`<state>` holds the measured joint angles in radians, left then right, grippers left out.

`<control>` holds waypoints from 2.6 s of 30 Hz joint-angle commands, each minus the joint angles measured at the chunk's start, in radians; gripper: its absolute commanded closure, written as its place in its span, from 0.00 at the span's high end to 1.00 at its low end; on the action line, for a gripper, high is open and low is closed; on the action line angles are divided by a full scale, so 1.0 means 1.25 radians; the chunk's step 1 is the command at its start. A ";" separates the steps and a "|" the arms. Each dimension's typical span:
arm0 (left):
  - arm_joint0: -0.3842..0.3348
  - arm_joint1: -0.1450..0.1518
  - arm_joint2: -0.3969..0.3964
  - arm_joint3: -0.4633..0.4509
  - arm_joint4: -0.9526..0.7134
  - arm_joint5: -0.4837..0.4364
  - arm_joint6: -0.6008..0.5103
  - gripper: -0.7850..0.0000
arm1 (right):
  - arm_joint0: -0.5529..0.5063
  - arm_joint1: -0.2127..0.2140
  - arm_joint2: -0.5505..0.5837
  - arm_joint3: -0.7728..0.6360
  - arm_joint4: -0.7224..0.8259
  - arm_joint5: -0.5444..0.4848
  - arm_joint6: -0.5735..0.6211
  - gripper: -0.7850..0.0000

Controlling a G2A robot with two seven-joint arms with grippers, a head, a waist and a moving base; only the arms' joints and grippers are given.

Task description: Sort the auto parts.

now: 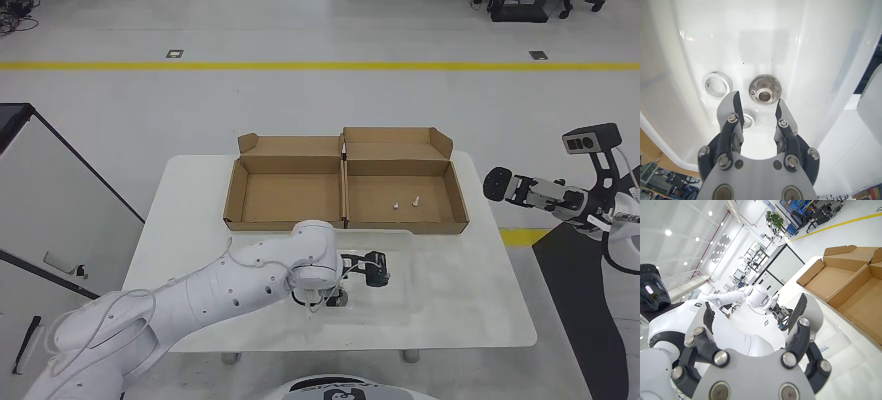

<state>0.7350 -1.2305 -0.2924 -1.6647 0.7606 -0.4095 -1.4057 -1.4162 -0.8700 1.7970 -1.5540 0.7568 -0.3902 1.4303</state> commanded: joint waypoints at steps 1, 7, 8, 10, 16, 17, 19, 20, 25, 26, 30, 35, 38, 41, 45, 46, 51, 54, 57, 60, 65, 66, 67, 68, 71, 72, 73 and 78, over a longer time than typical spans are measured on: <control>0.004 0.001 -0.001 -0.002 0.007 0.001 0.002 0.56 | 0.000 0.000 0.000 0.000 0.000 0.000 0.000 1.00; 0.015 0.001 0.001 -0.001 0.023 -0.003 0.010 0.52 | 0.000 0.000 0.000 0.000 0.000 0.000 0.000 1.00; 0.016 0.001 0.001 -0.001 0.025 -0.003 0.011 0.54 | 0.000 0.000 0.000 0.000 0.000 0.000 0.000 1.00; 0.017 0.000 0.000 -0.003 0.027 -0.001 0.014 0.53 | 0.000 0.000 0.000 0.000 0.000 0.000 0.000 1.00; 0.018 -0.002 -0.004 -0.001 0.034 -0.003 0.012 0.50 | 0.000 0.000 0.000 0.000 0.000 0.000 0.000 1.00; 0.018 -0.002 -0.005 0.001 0.036 -0.003 0.012 0.48 | 0.000 0.000 0.000 0.000 0.000 0.000 0.000 1.00; 0.019 -0.003 -0.006 0.004 0.035 -0.003 0.011 0.47 | 0.000 0.000 0.000 0.000 0.000 0.000 0.000 1.00; 0.019 -0.003 -0.006 0.004 0.033 -0.006 0.008 0.47 | 0.000 0.000 0.000 0.000 0.000 0.000 0.000 1.00; 0.014 -0.007 0.000 0.012 0.027 -0.007 0.004 0.47 | 0.000 0.000 0.000 0.000 0.000 0.000 0.000 1.00; 0.012 -0.008 0.003 0.013 0.024 -0.009 0.005 0.47 | 0.000 0.000 0.000 0.000 0.000 0.000 0.000 1.00; 0.005 -0.011 0.016 0.023 0.013 -0.010 0.006 0.46 | 0.000 0.000 0.000 0.000 0.000 0.000 0.000 1.00; -0.002 -0.016 0.028 0.034 0.006 -0.011 0.007 0.47 | 0.000 0.000 0.000 0.000 0.000 0.000 0.000 1.00; -0.006 -0.019 0.028 0.037 -0.001 -0.011 0.007 0.47 | 0.000 0.000 0.000 0.000 0.000 0.000 0.000 1.00; -0.011 -0.022 0.024 0.040 -0.003 -0.009 0.007 0.46 | 0.000 0.000 0.000 0.000 0.000 0.000 0.000 1.00; -0.013 -0.025 0.020 0.047 0.010 -0.002 0.012 0.44 | 0.000 0.000 0.000 0.000 0.000 0.000 0.000 1.00; -0.013 -0.026 0.019 0.048 0.014 0.001 0.015 0.44 | 0.000 0.000 0.000 0.000 0.000 0.000 0.000 1.00; -0.013 -0.030 0.016 0.052 0.033 0.006 0.024 0.42 | 0.000 0.000 0.000 0.000 0.000 0.000 0.000 1.00; -0.012 -0.032 0.016 0.054 0.039 0.005 0.025 0.41 | 0.000 0.000 0.000 0.000 0.000 0.000 0.000 1.00; -0.011 -0.034 0.015 0.057 0.038 0.000 0.019 0.41 | 0.000 0.000 0.000 0.000 0.000 0.000 0.000 1.00; -0.010 -0.035 0.012 0.054 0.027 -0.009 0.012 0.42 | 0.000 0.000 0.000 0.000 0.000 0.000 0.000 1.00; -0.009 -0.031 0.006 0.043 0.019 -0.007 0.003 0.42 | 0.000 0.000 0.000 0.000 0.000 0.000 0.000 1.00; -0.009 -0.030 0.007 0.042 0.021 -0.007 0.003 0.42 | 0.000 0.000 0.000 0.000 0.000 0.000 0.000 1.00; -0.008 -0.029 0.009 0.043 0.023 -0.007 0.003 0.42 | 0.000 0.000 0.000 0.000 0.000 0.000 0.000 1.00; -0.008 -0.028 0.009 0.045 0.025 -0.008 0.004 0.42 | 0.000 0.000 0.000 0.000 0.000 0.000 0.000 1.00; -0.005 -0.027 0.010 0.049 0.030 -0.011 0.007 0.42 | 0.000 0.000 0.000 0.000 0.000 0.000 0.000 1.00; -0.005 -0.027 0.010 0.050 0.031 -0.012 0.008 0.42 | 0.000 0.000 0.000 0.000 0.000 0.000 0.000 1.00; -0.004 -0.028 0.010 0.051 0.030 -0.011 0.008 0.42 | 0.000 0.000 0.000 0.000 0.000 0.000 0.000 1.00; -0.005 -0.030 0.010 0.058 0.044 -0.010 0.010 0.40 | 0.000 0.000 0.000 0.000 0.000 0.000 0.000 1.00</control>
<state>0.7288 -1.2674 -0.2792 -1.5954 0.8109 -0.4236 -1.3953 -1.4162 -0.8700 1.7970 -1.5540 0.7568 -0.3902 1.4303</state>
